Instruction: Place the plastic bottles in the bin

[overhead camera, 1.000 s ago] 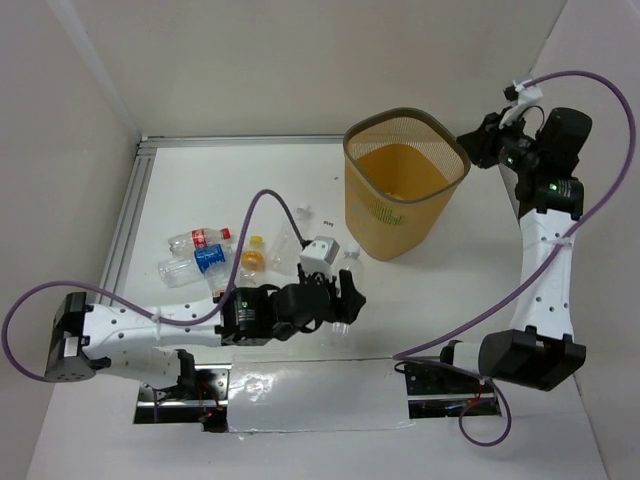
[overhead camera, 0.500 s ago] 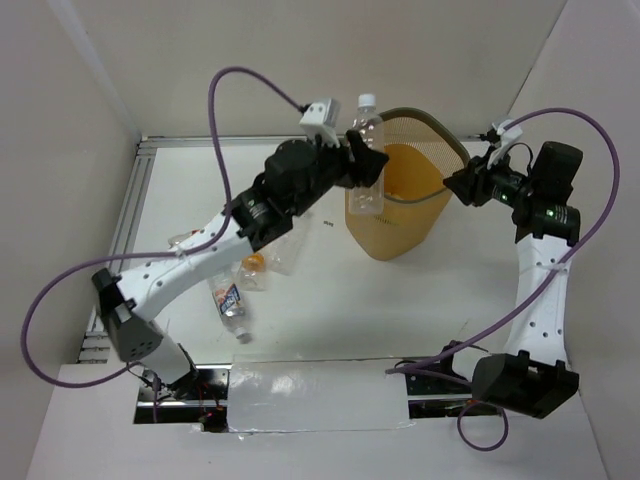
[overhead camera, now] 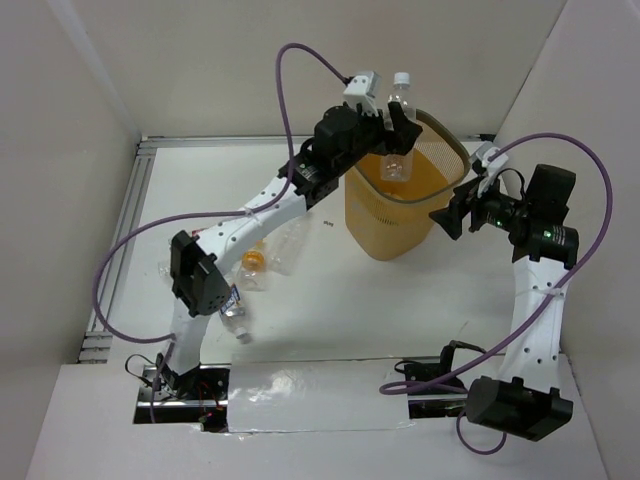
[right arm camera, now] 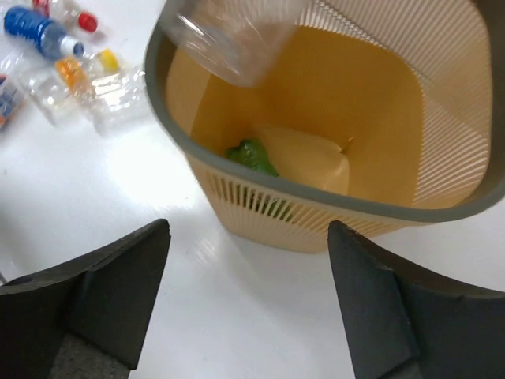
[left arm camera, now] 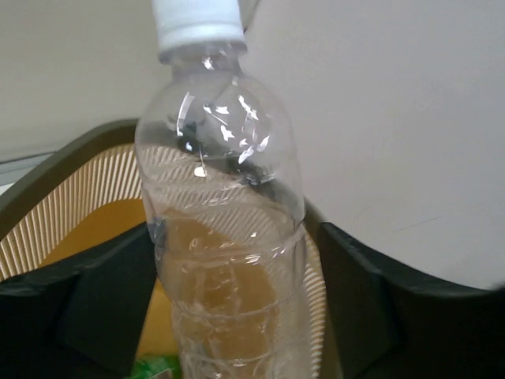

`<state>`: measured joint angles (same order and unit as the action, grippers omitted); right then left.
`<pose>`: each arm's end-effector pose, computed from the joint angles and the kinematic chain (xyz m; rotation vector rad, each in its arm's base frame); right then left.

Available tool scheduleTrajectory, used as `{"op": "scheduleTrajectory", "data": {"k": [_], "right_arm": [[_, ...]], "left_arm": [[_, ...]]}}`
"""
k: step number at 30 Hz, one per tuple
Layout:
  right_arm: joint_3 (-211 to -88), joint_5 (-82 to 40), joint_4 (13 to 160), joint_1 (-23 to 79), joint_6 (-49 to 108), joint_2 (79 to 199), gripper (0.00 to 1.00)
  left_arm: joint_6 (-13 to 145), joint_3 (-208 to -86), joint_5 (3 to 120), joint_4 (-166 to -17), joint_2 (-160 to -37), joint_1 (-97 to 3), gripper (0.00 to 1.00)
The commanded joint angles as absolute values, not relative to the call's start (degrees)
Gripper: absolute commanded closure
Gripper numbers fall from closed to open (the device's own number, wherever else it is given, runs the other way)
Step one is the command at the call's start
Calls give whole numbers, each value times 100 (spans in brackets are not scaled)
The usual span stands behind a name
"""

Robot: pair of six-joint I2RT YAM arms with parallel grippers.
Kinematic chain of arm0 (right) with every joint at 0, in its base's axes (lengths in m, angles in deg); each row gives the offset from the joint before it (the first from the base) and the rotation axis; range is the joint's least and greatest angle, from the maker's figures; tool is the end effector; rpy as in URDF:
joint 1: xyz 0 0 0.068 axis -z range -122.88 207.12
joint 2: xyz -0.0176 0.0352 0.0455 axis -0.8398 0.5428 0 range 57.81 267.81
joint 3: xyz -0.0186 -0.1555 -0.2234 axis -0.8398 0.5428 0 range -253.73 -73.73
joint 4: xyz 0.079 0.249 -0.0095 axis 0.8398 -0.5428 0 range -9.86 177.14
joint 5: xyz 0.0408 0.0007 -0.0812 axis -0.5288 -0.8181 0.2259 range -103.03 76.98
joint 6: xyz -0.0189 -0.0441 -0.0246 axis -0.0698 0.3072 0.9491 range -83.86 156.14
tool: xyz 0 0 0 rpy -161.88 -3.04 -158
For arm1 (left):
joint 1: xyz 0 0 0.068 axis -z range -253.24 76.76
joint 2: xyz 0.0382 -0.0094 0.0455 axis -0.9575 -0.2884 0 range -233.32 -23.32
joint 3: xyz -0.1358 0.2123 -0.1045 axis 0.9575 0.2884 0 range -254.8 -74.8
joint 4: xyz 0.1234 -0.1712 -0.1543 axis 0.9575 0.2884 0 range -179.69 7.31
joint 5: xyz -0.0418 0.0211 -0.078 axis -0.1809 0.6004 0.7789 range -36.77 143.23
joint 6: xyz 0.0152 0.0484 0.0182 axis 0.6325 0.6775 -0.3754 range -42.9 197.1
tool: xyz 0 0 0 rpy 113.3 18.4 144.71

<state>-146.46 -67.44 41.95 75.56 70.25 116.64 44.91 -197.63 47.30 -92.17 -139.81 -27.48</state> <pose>0.1872 -0.0319 0.4073 -0.7702 1.7326 0.3860 0.3394 -0.3433 0.4533 0.0871 1.4998 -1.0405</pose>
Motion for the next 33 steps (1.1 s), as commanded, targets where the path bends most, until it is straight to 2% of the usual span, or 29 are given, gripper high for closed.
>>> {"op": "scheduleTrajectory", "data": {"k": [1,2,8,12,14,15,20,22,25,26,28,30,33], "right_arm": [[-14861,-7208,3371,7593,8033,11494,11],[-14861,-7270,3117,7593,8191,11494,11],[-14967,-7613,2719,7471,8835,11546,10],[-15019,-7667,2797,6857,9134,11546,14],[-14879,-7448,3157,6146,8941,11389,16],[-14827,-7333,3498,5604,8871,11388,16],[-14949,-5805,3906,3712,8659,11896,17],[-14949,-5400,4195,3001,8501,12108,17],[-15011,-4732,4512,2271,8448,12626,15],[-15011,-4521,4573,2084,8535,12767,13],[-15011,-3827,4783,1559,8763,13197,1],[-15011,-3309,4995,1328,8939,13653,0],[-14784,-3236,5706,1274,9544,14015,0]], "left_arm": [[4774,-20285,4576,-9171,-14381,-2701,7],[4835,-20347,4576,-9171,-14382,-2701,0],[4950,-20804,4699,-9101,-14260,-2701,0],[5283,-20823,4699,-8873,-13760,-2701,0],[5512,-20157,4577,-8820,-12970,-2701,0],[5660,-19406,4489,-8819,-12628,-2701,0],[5689,-16924,3032,-8381,-10013,-2701,0],[5200,-15680,2426,-7804,-9253,-2701,0],[4173,-14455,1819,-6977,-7829,-2753,0],[3898,-14258,1721,-6260,-7530,-2753,0],[3031,-13846,1553,-5527,-6784,-2753,0],[2474,-13695,1500,-4475,-6430,-2753,0],[1314,-13641,1500,-3382,-6243,-2753,0]]}}
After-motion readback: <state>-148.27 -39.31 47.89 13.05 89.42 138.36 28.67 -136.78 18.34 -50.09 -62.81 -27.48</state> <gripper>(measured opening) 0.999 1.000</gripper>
